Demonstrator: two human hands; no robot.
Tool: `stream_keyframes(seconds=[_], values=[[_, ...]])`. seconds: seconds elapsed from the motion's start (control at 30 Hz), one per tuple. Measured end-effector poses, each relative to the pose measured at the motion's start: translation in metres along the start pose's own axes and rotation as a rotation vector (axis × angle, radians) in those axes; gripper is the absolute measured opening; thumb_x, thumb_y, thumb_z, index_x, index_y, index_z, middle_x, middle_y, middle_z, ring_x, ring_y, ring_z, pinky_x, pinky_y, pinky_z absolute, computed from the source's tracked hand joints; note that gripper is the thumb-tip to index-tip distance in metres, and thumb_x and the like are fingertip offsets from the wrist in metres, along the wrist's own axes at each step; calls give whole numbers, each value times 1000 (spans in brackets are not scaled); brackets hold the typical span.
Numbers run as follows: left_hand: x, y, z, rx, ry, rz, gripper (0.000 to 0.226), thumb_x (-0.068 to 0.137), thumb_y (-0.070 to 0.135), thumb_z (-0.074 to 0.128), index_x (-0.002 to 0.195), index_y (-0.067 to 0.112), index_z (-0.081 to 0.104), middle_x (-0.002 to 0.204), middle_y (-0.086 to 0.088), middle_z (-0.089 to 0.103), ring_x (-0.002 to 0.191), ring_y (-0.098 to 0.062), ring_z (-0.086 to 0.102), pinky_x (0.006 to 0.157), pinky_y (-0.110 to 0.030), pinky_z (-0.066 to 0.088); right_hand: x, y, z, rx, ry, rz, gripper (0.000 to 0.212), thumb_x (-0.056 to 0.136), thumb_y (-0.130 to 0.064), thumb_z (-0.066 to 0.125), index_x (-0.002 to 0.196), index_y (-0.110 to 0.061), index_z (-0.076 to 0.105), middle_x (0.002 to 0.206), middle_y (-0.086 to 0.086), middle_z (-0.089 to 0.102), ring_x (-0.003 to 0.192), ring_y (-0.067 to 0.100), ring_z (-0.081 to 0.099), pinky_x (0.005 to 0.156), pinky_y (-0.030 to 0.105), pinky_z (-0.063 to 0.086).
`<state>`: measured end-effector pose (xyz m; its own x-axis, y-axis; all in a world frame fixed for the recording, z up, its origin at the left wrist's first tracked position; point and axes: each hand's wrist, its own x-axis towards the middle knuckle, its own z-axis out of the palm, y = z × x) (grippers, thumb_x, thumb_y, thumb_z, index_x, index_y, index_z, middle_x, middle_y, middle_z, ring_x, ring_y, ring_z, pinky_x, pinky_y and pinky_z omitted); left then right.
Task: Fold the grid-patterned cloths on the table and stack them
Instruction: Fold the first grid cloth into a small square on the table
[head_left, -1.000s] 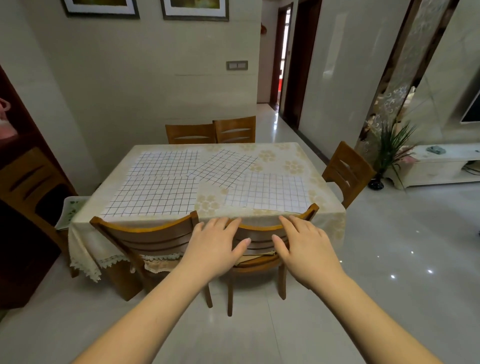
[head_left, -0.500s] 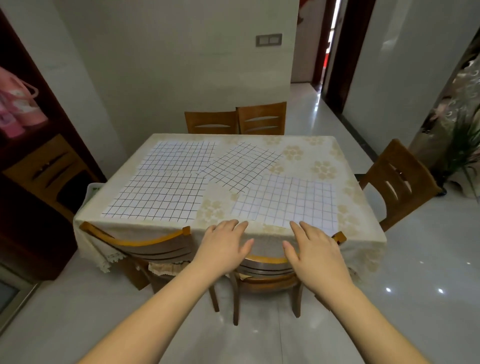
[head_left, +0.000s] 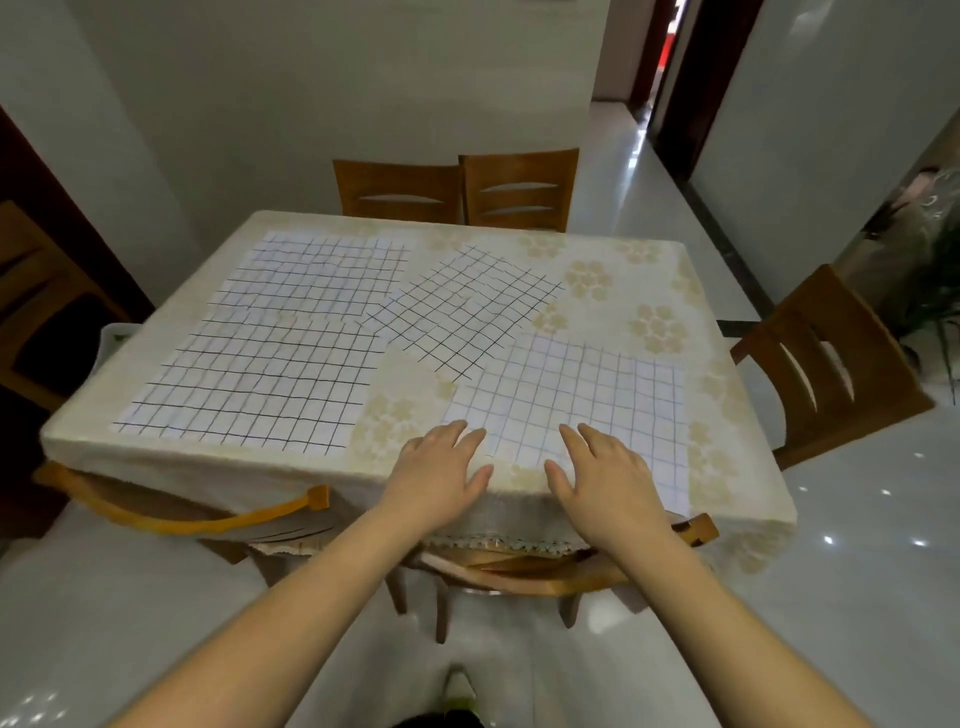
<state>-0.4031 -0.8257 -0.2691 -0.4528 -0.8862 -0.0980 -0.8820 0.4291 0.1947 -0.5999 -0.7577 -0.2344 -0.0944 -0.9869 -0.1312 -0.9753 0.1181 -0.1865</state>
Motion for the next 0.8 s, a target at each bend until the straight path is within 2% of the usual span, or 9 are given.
stream_keyframes(seconds=[0.2,0.33,0.47,0.67,0.8], values=[[59,-20,18,-8,-100,42,59,100,51,33,153,26,25,161,-2,23,147,-21,24,115,-41,26,51,6,20,-23,-65,37,60,102,-50,23,155,-23,17,162,4,20,148,23,20,119,40,17],[86,-29,33,-32,-162,21,58,101,49,35,153,25,26,161,-2,24,146,-21,26,115,-40,28,73,15,36,-11,-123,58,60,103,-49,24,156,-22,15,163,3,18,149,22,18,119,39,16],[110,-40,57,-75,-200,-15,57,101,46,36,152,21,31,161,-6,25,148,-22,22,117,-38,23,103,29,51,-25,-163,27,60,103,-48,25,155,-21,17,163,3,18,148,22,20,119,38,17],[142,-47,94,-141,-252,-175,54,102,42,37,150,17,35,159,-8,27,146,-22,23,116,-34,22,145,53,76,-27,-275,-74,62,103,-48,25,156,-19,13,164,6,13,148,24,19,119,41,18],[151,-49,116,-119,-268,-274,54,100,42,37,150,22,33,158,-10,29,146,-25,23,115,-35,25,173,82,92,-53,-364,-89,63,103,-49,23,156,-19,10,164,8,8,149,26,17,119,42,16]])
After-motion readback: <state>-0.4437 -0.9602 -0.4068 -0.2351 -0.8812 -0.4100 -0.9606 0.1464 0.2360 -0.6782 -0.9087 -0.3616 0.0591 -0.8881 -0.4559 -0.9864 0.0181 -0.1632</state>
